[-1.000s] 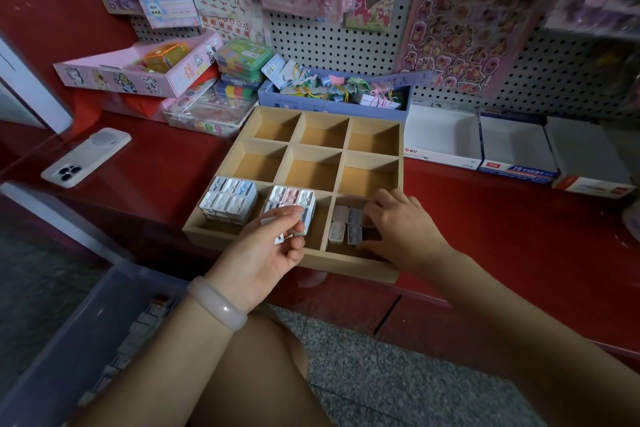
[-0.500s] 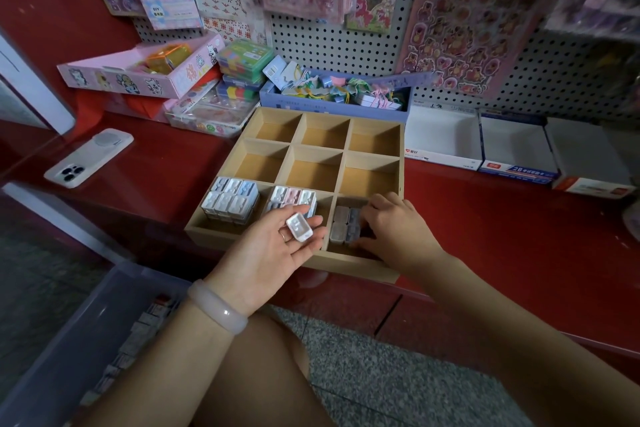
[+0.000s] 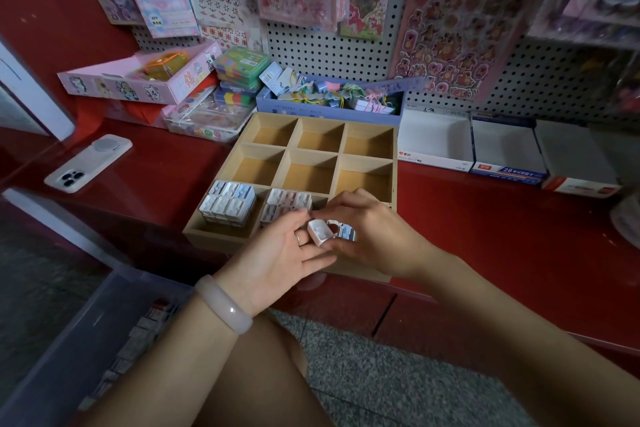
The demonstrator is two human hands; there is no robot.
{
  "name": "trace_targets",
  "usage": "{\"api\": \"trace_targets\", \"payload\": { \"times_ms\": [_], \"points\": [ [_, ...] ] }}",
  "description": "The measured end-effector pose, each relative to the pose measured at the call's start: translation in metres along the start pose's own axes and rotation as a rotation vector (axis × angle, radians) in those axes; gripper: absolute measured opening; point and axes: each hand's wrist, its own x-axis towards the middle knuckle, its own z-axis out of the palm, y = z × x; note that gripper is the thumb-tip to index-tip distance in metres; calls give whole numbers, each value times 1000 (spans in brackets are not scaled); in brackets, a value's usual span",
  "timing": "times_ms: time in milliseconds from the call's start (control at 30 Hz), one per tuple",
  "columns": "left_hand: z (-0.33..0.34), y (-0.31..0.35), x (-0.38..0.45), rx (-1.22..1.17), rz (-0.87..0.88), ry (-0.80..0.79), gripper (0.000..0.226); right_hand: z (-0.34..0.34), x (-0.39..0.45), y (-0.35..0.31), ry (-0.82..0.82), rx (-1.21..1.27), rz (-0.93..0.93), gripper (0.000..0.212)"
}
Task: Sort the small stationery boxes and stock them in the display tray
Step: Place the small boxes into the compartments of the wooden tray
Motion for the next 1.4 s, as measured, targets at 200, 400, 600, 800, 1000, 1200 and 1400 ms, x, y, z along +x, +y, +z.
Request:
{"api": "trace_targets", "payload": {
  "times_ms": [200,400,600,800,1000,1200,1400],
  "points": [
    [-2,-2,2,356,133,94,23,-8,-6,12,-8,-35,161,44],
    [-2,3,-4,624,352,218,21,-9,-15,26,-220,-358,324,53],
    [-5,3,-5,636,383,249,22,3,-12,25,-236,-479,317,54],
    [-8,2,-2,626,385,257,24,2,-12,24,-242,-505,339,55],
    [-9,2,-3,629,387,246,23,-2,-17,19,-206,-552,450,52],
    [-11,3,-6,624,386,251,23,1,-15,18,-231,-542,461,46],
    [-14,4,-10,617,405,240,25,-1,-14,18,-260,-547,461,46]
  ]
}}
